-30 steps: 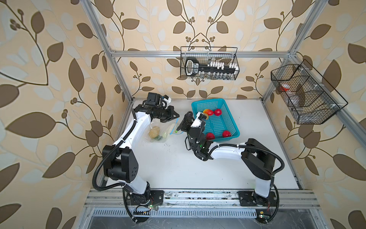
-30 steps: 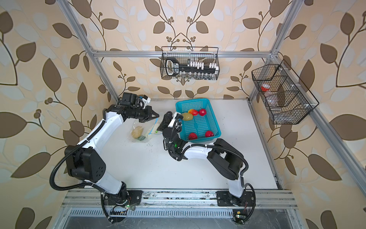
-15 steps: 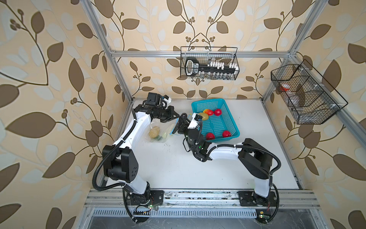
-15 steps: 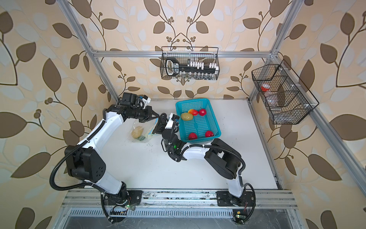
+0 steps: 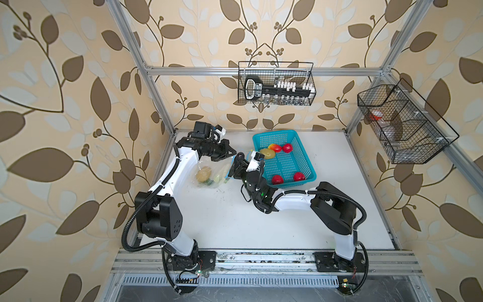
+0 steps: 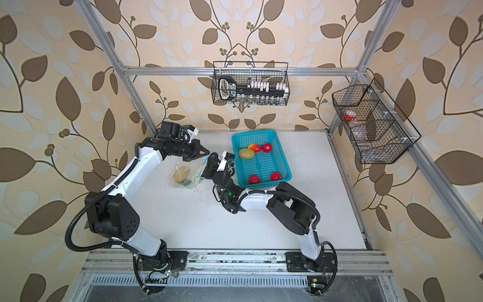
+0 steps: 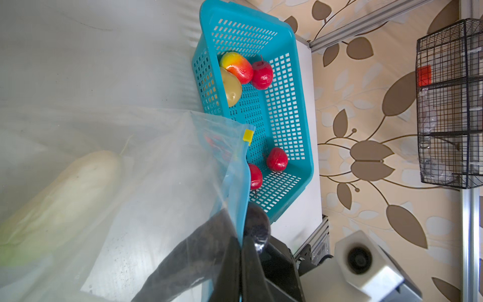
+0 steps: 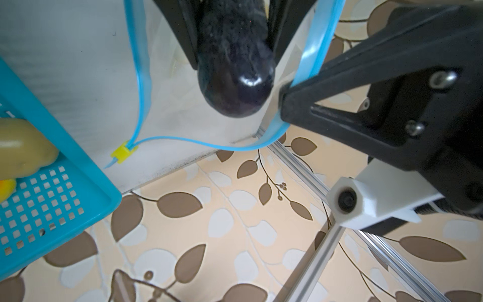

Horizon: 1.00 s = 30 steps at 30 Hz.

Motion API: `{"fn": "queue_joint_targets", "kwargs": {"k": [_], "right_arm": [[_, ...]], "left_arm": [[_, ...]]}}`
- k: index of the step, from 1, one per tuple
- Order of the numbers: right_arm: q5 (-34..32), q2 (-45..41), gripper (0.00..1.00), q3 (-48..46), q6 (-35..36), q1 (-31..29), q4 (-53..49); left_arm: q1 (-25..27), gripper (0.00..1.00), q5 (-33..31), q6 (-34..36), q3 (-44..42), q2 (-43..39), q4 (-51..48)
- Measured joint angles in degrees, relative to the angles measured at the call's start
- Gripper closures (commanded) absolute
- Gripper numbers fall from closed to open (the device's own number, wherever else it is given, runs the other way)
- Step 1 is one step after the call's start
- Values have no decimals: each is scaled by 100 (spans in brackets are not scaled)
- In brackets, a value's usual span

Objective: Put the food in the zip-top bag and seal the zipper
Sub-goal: 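Lower the eggplant into the bag opening beside the left gripper, then push the dark eggplant down into the bag and open the right gripper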

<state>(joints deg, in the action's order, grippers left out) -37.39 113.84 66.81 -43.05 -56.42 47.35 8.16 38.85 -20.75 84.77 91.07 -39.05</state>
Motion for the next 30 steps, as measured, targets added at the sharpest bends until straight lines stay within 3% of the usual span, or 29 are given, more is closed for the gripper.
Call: {"fn": "queue_joint_targets", "kwargs": {"k": [10, 17, 25, 30], "right_arm": [[1060, 258, 100, 507, -138, 328, -632], [2203, 636, 100, 907, -234, 551, -651], [2723, 844, 100, 1062, -306, 608, -717], [2979, 957, 86, 1392, -332, 610, -887]], "left_arm": [[0, 100, 59, 227, 0, 0, -17], [-2, 100, 146, 282, 0, -26, -20], [0, 100, 168, 306, 0, -76, -37], [-2, 100, 168, 315, 0, -96, -37]]}}
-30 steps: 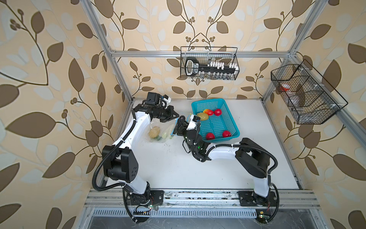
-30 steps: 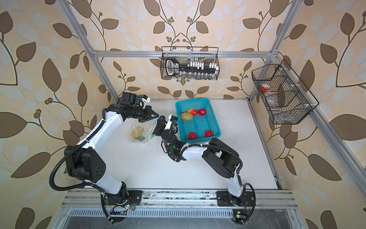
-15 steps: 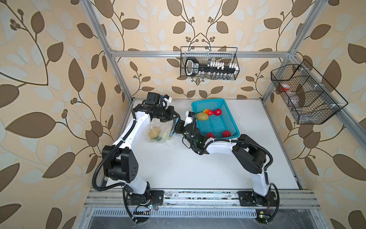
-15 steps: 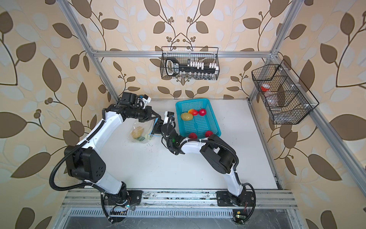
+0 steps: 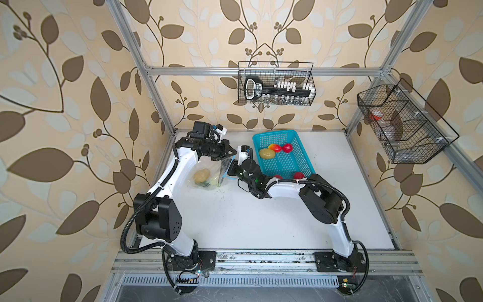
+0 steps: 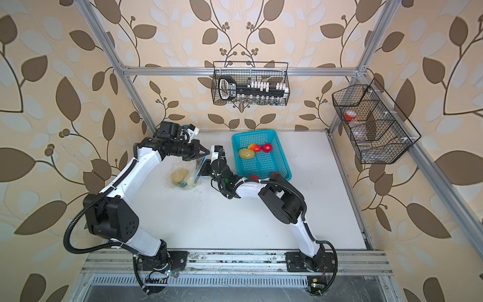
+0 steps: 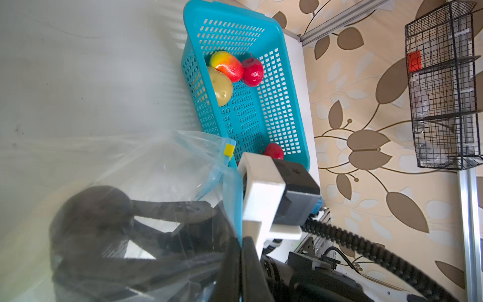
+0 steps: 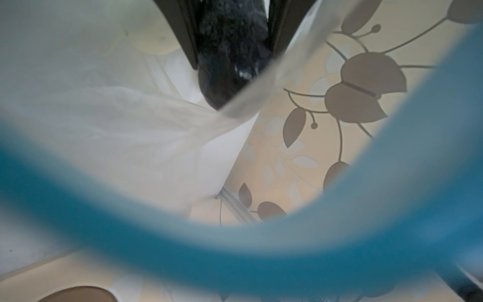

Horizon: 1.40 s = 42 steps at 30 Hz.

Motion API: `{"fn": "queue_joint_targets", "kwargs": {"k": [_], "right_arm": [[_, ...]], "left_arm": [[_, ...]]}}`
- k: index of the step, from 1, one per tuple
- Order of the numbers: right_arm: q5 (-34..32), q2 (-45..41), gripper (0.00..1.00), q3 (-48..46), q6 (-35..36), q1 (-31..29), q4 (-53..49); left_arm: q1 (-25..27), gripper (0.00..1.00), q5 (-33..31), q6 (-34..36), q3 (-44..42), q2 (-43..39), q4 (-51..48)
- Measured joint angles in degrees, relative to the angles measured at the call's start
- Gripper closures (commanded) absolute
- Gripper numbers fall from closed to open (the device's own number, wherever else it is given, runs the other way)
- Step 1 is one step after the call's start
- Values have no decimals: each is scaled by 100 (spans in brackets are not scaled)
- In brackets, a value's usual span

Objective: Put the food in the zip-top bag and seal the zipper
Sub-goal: 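Push the dark eggplant down into the bag and open the right gripper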

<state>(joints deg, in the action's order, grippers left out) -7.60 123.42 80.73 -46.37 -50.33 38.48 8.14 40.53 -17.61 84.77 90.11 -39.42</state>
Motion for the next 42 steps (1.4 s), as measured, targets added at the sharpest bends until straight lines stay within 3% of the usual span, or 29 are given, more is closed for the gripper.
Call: {"fn": "queue_joint_targets", "kwargs": {"k": [6, 10, 17, 18, 42], "right_arm": [[216, 0, 80, 9, -35, 46, -103], [339, 0, 67, 9, -85, 98, -256], [376, -2, 56, 9, -175, 164, -553], [374, -2, 50, 7, -181, 168, -592], [28, -503, 44, 627, -114, 177, -2830]], "left_arm": [[0, 100, -2, 57, 0, -4, -2], [2, 100, -9, 76, 0, -4, -2], [0, 100, -22, 83, 0, -4, -2], [2, 100, -24, 85, 0, -4, -2], [2, 100, -372, 317, -168, -166, 39]]}}
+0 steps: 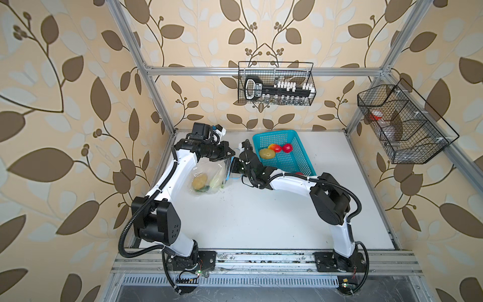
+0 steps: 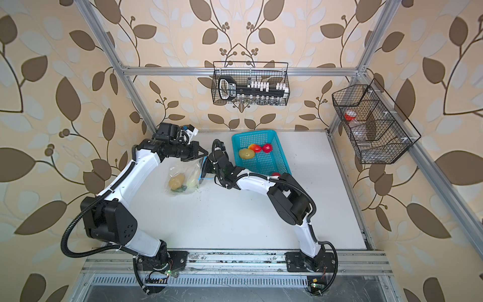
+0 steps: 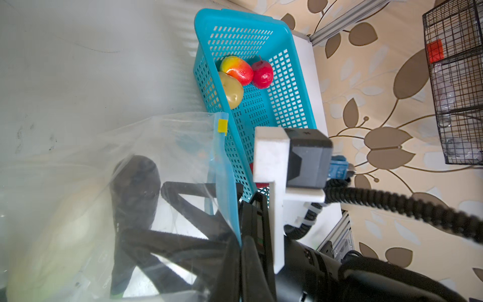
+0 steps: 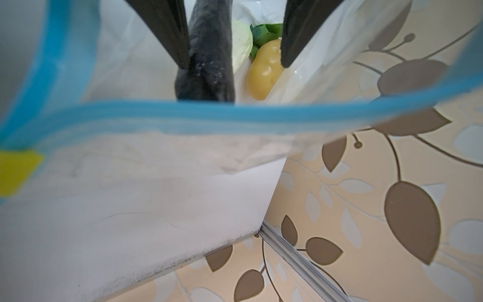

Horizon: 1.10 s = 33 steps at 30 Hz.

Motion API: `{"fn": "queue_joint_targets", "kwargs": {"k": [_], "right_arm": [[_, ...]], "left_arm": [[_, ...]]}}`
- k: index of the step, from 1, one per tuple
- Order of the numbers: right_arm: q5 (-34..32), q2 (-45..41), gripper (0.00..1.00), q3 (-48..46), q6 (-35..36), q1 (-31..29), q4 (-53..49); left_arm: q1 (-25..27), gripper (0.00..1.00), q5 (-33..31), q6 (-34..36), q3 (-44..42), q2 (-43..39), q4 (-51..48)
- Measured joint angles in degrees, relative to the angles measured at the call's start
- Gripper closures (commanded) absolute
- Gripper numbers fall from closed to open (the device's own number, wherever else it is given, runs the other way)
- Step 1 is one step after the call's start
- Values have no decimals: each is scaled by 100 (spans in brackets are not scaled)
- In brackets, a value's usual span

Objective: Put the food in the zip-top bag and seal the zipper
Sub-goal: 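Push the dark eggplant down into the bag and open the right gripper, then raise the right gripper out of the bag and move over the basket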

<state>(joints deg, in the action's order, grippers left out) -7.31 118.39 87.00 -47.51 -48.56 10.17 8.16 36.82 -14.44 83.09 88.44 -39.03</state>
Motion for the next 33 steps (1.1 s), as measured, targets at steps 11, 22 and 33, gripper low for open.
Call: {"fn": "queue_joint_targets", "kwargs": {"k": [11, 22, 33], "right_arm": [[-66, -680, 47, -345, 46, 70, -72], [-85, -944, 56, -789, -31, 186, 168], [-74, -1674, 48, -1349, -284, 328, 107]], "left_arm": [[-2, 100, -166, 55, -11, -52, 140], [0, 100, -284, 85, -94, -52, 149], [0, 100, -282, 166, -151, -55, 122]]}}
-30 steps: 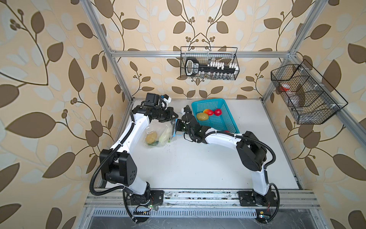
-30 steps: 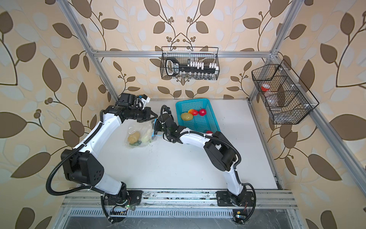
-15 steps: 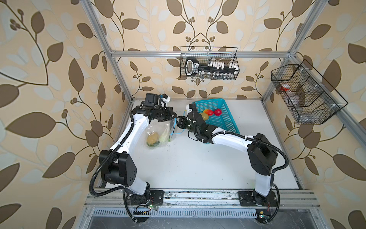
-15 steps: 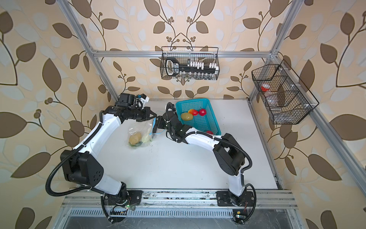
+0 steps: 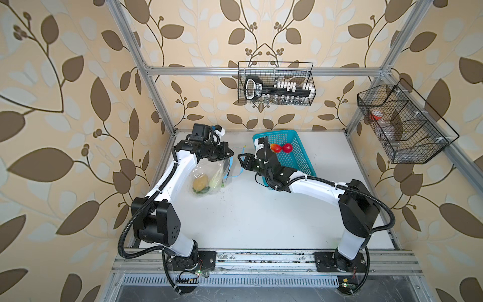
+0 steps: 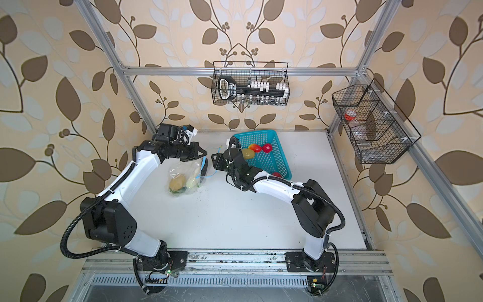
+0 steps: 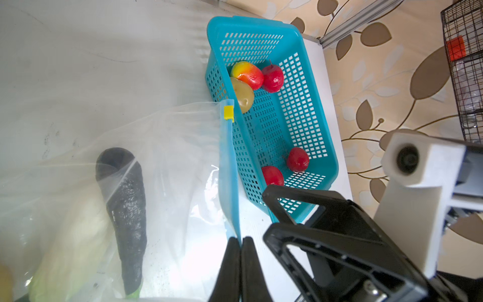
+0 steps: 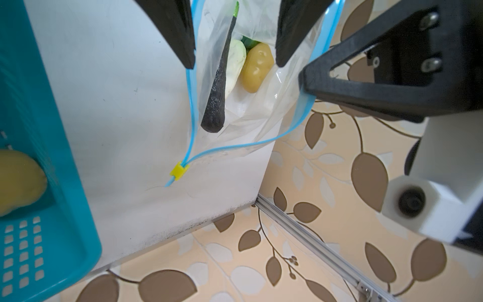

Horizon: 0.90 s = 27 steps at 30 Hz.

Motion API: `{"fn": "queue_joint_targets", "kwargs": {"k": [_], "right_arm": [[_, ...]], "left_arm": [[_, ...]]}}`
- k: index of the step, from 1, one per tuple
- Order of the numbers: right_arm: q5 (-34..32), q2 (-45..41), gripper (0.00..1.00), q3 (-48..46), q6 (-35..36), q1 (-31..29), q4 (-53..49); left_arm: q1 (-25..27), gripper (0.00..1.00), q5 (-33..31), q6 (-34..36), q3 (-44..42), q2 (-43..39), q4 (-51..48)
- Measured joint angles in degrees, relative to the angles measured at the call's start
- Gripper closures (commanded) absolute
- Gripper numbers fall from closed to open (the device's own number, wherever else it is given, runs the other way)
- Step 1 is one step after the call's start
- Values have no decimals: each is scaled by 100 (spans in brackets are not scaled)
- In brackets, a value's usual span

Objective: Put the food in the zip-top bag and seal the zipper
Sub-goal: 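Raise the right gripper out of the bag and move over the basket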

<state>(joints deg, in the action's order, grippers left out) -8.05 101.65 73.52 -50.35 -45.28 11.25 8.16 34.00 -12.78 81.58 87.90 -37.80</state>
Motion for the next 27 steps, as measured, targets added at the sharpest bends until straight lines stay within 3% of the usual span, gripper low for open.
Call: {"fn": "queue_joint_targets", "kwargs": {"k": [3, 9, 10, 11, 22, 27], "right_arm": [[-52, -254, 47, -179, -33, 72, -72], [-118, -704, 30, -531, -227, 245, -426], [-120, -765, 24, -568, -256, 275, -479], [-122, -837, 1, -614, -289, 304, -538], [-372, -1408, 0, -778, -358, 385, -1217], [-2, -1572, 0, -1211, -529, 640, -935]], "left_arm": [[0, 100, -2, 81, 0, 0, -55], [0, 100, -2, 168, 0, 0, -166], [0, 100, -2, 173, 0, 0, -164], [0, 100, -2, 175, 0, 0, -162], [0, 100, -9, 186, -256, -129, -107], [0, 100, -122, 199, -450, -273, 2]]}}
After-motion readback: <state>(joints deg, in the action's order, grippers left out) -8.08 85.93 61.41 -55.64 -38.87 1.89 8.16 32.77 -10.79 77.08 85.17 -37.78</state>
